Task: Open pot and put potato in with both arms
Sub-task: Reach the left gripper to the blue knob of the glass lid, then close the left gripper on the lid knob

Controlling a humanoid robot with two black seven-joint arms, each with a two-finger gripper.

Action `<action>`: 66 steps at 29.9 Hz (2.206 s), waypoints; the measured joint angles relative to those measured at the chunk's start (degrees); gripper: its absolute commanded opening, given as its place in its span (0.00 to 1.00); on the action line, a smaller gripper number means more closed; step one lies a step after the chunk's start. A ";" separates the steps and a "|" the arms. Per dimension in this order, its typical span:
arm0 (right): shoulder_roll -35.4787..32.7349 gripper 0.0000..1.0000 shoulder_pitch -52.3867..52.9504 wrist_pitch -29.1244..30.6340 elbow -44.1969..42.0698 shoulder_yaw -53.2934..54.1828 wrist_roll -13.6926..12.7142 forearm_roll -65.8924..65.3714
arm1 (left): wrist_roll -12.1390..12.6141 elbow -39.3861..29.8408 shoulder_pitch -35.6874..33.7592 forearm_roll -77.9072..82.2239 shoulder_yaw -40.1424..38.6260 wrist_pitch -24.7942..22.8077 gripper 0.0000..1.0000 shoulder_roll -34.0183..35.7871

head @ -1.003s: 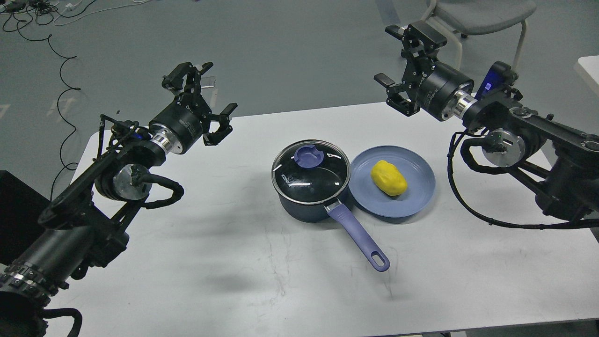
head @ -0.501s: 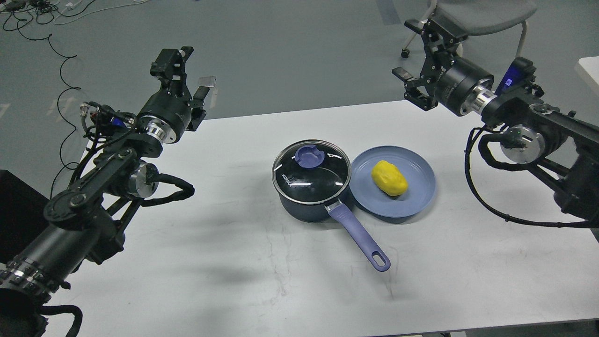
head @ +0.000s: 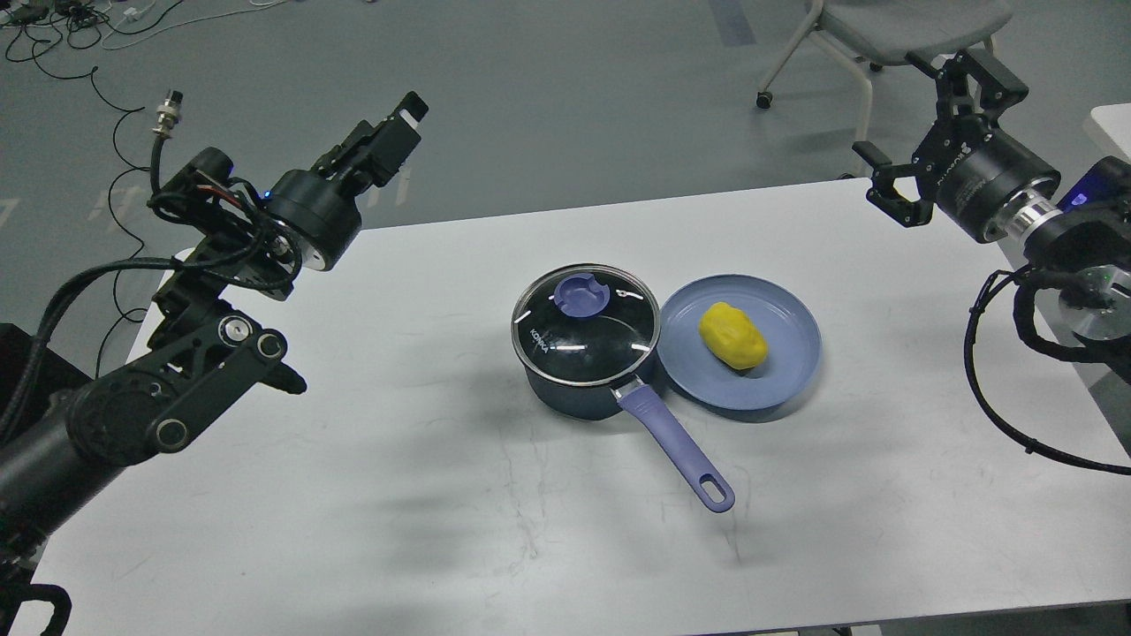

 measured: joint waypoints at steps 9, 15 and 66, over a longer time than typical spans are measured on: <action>-0.67 1.00 -0.65 -0.38 -0.32 0.00 0.13 0.38 | -1.32 -5.94 -6.96 20.01 13.86 0.12 0.98 -1.30; -1.32 1.00 -1.43 -0.48 -0.42 -0.12 0.22 0.32 | -1.10 -1.90 -8.11 25.92 17.04 -2.61 0.98 -7.66; -2.73 1.00 -2.52 -0.45 -4.32 -1.34 0.23 0.15 | 3.64 7.61 -7.22 25.42 22.57 -9.11 0.84 -14.64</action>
